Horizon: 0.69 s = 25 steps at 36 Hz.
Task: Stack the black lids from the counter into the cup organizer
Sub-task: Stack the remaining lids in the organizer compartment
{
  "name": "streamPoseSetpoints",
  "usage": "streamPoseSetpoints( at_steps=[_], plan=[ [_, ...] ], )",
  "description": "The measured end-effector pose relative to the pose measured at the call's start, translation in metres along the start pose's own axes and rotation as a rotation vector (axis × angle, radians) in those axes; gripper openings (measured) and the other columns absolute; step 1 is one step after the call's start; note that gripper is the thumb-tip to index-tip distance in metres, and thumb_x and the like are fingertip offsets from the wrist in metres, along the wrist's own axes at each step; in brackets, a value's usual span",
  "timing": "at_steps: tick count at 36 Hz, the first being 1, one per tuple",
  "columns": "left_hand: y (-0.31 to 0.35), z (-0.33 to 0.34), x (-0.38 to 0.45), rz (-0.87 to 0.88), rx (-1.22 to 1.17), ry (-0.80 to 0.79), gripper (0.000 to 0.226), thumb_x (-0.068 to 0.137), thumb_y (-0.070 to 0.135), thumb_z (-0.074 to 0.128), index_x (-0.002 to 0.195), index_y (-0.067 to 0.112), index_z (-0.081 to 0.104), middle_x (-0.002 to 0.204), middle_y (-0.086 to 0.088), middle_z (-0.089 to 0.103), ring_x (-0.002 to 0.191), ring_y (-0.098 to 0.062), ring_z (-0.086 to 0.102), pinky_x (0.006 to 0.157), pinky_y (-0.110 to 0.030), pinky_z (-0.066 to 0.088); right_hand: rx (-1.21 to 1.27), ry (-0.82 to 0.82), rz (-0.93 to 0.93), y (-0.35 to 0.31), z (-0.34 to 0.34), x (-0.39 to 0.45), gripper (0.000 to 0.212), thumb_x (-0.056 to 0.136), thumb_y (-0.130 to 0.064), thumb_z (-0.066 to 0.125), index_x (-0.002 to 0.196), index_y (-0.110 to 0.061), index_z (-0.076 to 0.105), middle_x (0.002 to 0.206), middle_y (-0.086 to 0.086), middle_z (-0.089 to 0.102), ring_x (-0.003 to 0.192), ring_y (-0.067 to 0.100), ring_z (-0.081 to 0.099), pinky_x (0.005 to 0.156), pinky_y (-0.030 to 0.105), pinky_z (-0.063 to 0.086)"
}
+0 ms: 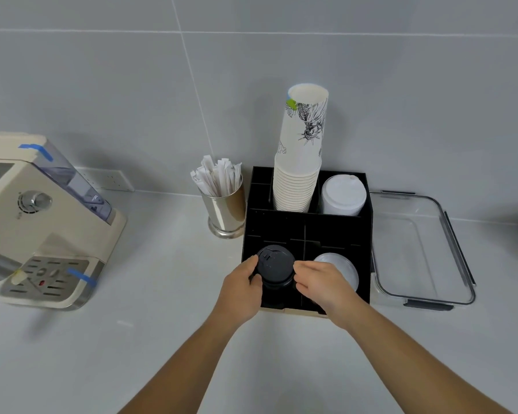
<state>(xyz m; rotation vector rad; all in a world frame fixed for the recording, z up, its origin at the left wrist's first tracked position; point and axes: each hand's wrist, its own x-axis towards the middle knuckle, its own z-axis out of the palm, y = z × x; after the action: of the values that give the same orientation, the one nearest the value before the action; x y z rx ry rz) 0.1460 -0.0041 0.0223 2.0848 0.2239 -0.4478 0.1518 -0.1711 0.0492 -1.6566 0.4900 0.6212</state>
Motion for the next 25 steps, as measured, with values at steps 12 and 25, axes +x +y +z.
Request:
streamPoseSetpoints(
  at_steps=[12, 25],
  plan=[
    [-0.001, -0.024, -0.025, -0.019, -0.123, 0.141, 0.038, 0.094, 0.024, 0.055, 0.131, 0.023, 0.059, 0.129, 0.003, 0.062, 0.11, -0.011, 0.06, 0.086, -0.023, 0.052, 0.115, -0.002, -0.033, 0.002, -0.024, -0.023, 0.043, 0.079, -0.026, 0.061, 0.102, 0.01, 0.057, 0.104, 0.038, 0.053, 0.116, 0.024, 0.032, 0.091, 0.063, 0.01],
    [-0.039, -0.004, -0.099, -0.112, -0.266, 0.032, 0.016, 0.088, 0.033, 0.065, 0.103, 0.036, 0.071, 0.11, 0.008, 0.07, 0.099, -0.009, 0.067, 0.095, -0.035, 0.053, 0.126, -0.003, -0.155, 0.038, -0.051, -0.083, 0.03, 0.085, -0.025, 0.066, 0.1, 0.001, 0.065, 0.116, 0.024, 0.06, 0.109, 0.035, 0.059, 0.091, 0.037, 0.056]
  ],
)
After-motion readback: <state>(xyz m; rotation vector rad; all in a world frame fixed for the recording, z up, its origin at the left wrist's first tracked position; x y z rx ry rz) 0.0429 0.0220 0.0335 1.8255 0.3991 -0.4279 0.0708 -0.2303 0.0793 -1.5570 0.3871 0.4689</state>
